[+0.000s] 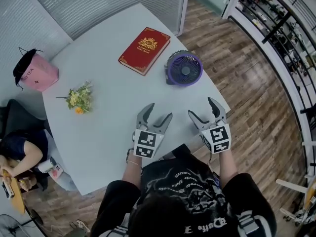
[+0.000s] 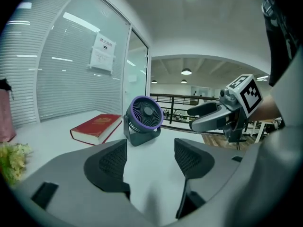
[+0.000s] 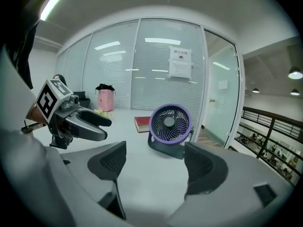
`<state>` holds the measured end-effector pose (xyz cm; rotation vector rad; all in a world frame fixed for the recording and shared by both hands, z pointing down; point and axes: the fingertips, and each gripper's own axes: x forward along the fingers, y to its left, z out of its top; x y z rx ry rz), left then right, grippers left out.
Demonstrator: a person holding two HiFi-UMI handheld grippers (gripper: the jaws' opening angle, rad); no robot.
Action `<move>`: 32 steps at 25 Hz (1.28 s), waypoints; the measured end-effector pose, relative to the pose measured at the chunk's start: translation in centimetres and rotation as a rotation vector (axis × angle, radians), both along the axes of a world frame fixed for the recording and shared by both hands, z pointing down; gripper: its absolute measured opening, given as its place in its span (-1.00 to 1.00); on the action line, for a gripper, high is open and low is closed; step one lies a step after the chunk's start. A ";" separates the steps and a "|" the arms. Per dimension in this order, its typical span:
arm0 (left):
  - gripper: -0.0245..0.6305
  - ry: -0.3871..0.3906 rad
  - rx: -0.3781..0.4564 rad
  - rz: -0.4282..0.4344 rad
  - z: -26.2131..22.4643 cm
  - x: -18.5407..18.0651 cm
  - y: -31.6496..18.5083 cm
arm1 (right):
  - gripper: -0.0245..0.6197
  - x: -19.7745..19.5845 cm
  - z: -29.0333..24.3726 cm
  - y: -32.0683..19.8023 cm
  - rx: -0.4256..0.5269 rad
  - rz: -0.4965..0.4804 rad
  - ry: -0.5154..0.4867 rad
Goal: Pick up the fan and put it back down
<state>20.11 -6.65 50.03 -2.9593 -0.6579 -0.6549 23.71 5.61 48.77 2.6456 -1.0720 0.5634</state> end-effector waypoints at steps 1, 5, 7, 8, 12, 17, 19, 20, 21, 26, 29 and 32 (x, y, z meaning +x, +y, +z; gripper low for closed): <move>0.04 0.012 -0.013 -0.001 -0.5 -0.7 -0.1 | 0.24 -0.8 -0.5 -0.1 0.008 0.007 0.009; 0.04 0.054 -0.052 -0.005 -1.9 -3.8 -0.7 | 0.24 -3.8 -1.9 -0.5 0.037 0.035 0.044; 0.04 0.073 -0.060 -0.014 -2.5 -5.2 -1.1 | 0.24 -5.3 -2.4 -0.7 0.051 0.046 0.057; 0.04 0.082 -0.065 -0.023 -2.8 -5.9 -1.4 | 0.24 -6.1 -2.6 -0.7 0.057 0.051 0.060; 0.04 0.102 -0.064 -0.040 -3.1 -8.7 -1.9 | 0.24 -9.5 -2.5 -0.9 0.072 0.073 0.054; 0.04 0.088 -0.066 -0.016 -2.5 -11.6 -2.0 | 0.24 -13.1 -1.1 -0.9 0.072 0.098 0.018; 0.04 0.086 -0.062 -0.009 -2.2 -12.4 -1.9 | 0.24 -14.0 -0.6 -0.7 0.060 0.102 0.007; 0.04 0.087 -0.054 -0.004 -2.1 -12.6 -1.8 | 0.24 -14.3 -0.4 -0.6 0.049 0.104 0.005; 0.04 0.089 -0.046 0.002 -2.0 -12.7 -1.8 | 0.24 -14.4 -0.3 -0.4 0.040 0.105 0.006; 0.04 0.091 -0.063 0.018 -2.5 -13.2 -1.4 | 0.21 -14.6 -0.7 0.0 0.020 0.110 0.029; -0.16 0.083 -0.125 0.016 -3.4 -13.4 -0.9 | 0.03 -14.4 -1.2 0.1 0.010 0.113 0.050; -0.31 0.092 -0.114 -0.004 -3.6 -13.2 -1.0 | -0.23 -14.1 -1.8 0.0 0.009 0.111 0.068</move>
